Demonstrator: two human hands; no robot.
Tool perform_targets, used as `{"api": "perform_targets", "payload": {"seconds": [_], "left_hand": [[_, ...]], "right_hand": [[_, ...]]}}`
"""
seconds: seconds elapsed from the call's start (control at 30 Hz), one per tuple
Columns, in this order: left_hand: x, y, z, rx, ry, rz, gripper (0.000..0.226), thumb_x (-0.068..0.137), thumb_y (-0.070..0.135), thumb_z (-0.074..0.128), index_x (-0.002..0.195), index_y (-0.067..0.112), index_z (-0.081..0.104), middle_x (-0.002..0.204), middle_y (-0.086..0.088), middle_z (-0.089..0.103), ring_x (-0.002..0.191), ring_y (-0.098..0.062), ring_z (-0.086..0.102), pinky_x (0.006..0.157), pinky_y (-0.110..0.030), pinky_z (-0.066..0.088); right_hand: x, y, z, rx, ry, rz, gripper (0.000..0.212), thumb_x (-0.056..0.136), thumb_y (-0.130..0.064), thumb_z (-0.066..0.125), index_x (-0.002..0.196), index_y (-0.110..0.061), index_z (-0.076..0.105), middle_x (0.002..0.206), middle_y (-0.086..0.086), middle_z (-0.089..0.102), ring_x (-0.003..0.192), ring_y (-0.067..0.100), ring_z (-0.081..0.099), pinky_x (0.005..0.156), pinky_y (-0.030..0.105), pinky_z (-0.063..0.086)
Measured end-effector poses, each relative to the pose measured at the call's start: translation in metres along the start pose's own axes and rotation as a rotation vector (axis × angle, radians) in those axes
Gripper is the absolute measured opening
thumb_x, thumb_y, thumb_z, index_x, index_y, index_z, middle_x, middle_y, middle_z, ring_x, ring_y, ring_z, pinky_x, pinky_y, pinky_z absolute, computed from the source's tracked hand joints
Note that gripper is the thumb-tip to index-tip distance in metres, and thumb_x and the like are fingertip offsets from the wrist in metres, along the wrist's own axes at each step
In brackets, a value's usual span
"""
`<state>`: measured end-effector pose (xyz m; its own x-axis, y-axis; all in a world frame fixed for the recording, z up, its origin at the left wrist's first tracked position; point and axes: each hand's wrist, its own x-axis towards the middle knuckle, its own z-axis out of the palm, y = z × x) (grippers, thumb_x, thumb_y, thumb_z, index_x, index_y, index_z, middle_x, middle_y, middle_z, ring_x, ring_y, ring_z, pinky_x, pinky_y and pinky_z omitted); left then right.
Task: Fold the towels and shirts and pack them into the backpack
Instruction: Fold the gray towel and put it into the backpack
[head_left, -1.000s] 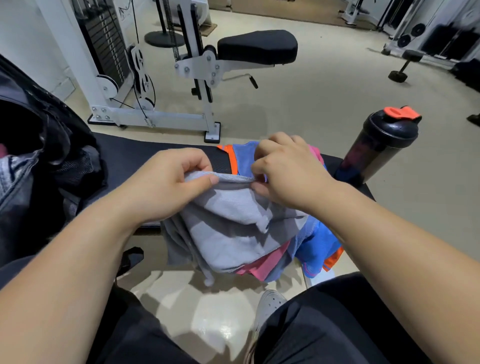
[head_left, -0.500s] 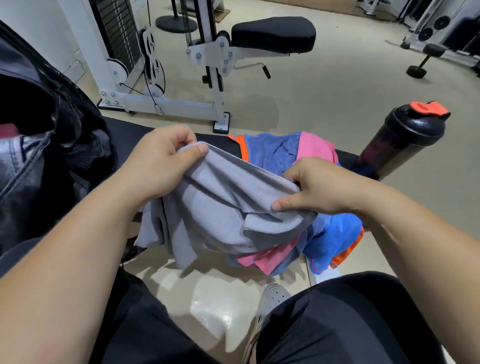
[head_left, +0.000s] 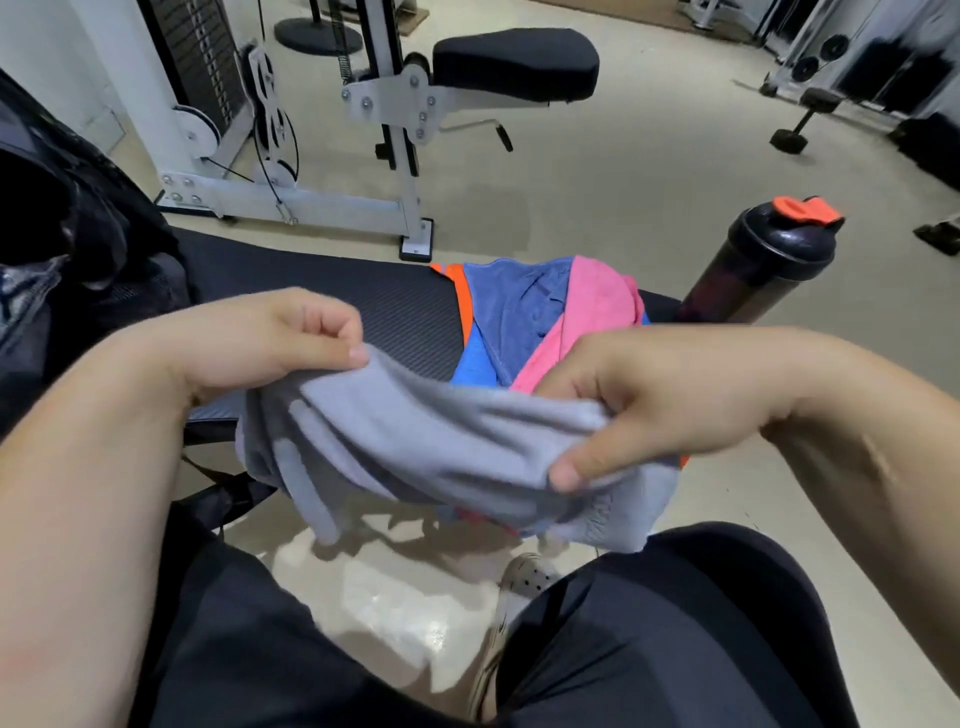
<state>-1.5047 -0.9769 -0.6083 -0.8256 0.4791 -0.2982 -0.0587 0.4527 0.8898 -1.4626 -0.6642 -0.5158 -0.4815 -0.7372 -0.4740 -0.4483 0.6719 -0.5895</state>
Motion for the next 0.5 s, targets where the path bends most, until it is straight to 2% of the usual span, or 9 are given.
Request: {"api": "perform_targets", "payload": {"seconds": [0.1, 0.17, 0.23, 0.3, 0.4, 0.43, 0.47, 0.5], "left_hand": [[0.017, -0.004, 0.007, 0.043, 0.309, 0.057, 0.035, 0.082, 0.045, 0.068, 0.069, 0.016, 0.053, 0.063, 0.002, 0.043, 0.062, -0.017, 0.032, 0.057, -0.031, 0.022], [0.024, -0.009, 0.012, 0.027, 0.337, 0.068, 0.036, 0.085, 0.045, 0.068, 0.071, 0.015, 0.053, 0.063, -0.001, 0.044, 0.065, -0.020, 0.031, 0.060, -0.033, 0.022], [0.027, -0.009, 0.015, -0.025, 0.331, 0.090, 0.033, 0.090, 0.039, 0.069, 0.073, 0.014, 0.054, 0.066, -0.005, 0.046, 0.067, -0.021, 0.032, 0.061, -0.033, 0.023], [0.035, -0.008, 0.017, 0.002, 0.384, 0.110, 0.032, 0.094, 0.034, 0.068, 0.075, 0.012, 0.055, 0.066, -0.004, 0.048, 0.066, -0.019, 0.035, 0.061, -0.033, 0.026], [0.053, -0.008, 0.019, 0.171, 0.500, 0.090, 0.033, 0.094, 0.039, 0.066, 0.076, 0.014, 0.056, 0.060, 0.005, 0.049, 0.061, -0.016, 0.038, 0.062, -0.032, 0.030], [0.058, -0.006, 0.016, 0.228, 0.466, 0.056, 0.034, 0.094, 0.040, 0.066, 0.074, 0.015, 0.055, 0.058, 0.007, 0.048, 0.060, -0.016, 0.038, 0.061, -0.032, 0.030], [0.059, -0.001, 0.014, 0.272, 0.356, 0.016, 0.036, 0.093, 0.042, 0.067, 0.072, 0.016, 0.054, 0.057, 0.007, 0.047, 0.059, -0.017, 0.038, 0.059, -0.031, 0.030], [0.056, 0.006, 0.013, 0.294, 0.176, -0.019, 0.039, 0.092, 0.044, 0.068, 0.070, 0.016, 0.054, 0.058, 0.005, 0.046, 0.058, -0.017, 0.037, 0.059, -0.031, 0.030]], "right_hand": [[0.007, 0.046, -0.023, 0.023, 0.324, 0.198, 0.028, 0.086, -0.037, 0.078, 0.093, -0.011, 0.073, 0.090, 0.005, 0.075, 0.086, 0.026, 0.071, 0.081, 0.046, 0.058], [0.012, 0.082, -0.027, 0.281, 0.550, 0.251, 0.030, 0.088, -0.027, 0.077, 0.096, 0.001, 0.069, 0.086, 0.012, 0.069, 0.076, 0.026, 0.064, 0.076, 0.045, 0.055], [0.018, 0.106, -0.021, 0.589, 0.677, 0.233, 0.027, 0.093, -0.016, 0.069, 0.105, 0.008, 0.065, 0.087, 0.014, 0.062, 0.077, 0.017, 0.060, 0.075, 0.036, 0.052], [0.025, 0.124, -0.008, 0.759, 0.724, 0.227, 0.026, 0.096, -0.015, 0.065, 0.110, 0.007, 0.064, 0.086, 0.013, 0.058, 0.074, 0.015, 0.057, 0.072, 0.032, 0.050], [0.037, 0.140, 0.007, 0.807, 0.768, 0.261, 0.009, 0.092, -0.020, 0.069, 0.094, -0.011, 0.069, 0.082, 0.006, 0.064, 0.075, 0.018, 0.059, 0.068, 0.032, 0.052], [0.035, 0.139, 0.008, 0.815, 0.753, 0.278, 0.004, 0.093, -0.017, 0.068, 0.090, -0.014, 0.067, 0.079, 0.003, 0.065, 0.073, 0.017, 0.059, 0.064, 0.030, 0.052], [0.031, 0.134, 0.006, 0.822, 0.680, 0.278, 0.006, 0.095, -0.012, 0.066, 0.089, -0.013, 0.065, 0.078, 0.002, 0.066, 0.072, 0.016, 0.060, 0.061, 0.027, 0.051], [0.022, 0.128, 0.002, 0.809, 0.547, 0.258, 0.009, 0.096, -0.008, 0.063, 0.088, -0.011, 0.064, 0.077, 0.002, 0.066, 0.071, 0.014, 0.061, 0.061, 0.025, 0.050]]}}
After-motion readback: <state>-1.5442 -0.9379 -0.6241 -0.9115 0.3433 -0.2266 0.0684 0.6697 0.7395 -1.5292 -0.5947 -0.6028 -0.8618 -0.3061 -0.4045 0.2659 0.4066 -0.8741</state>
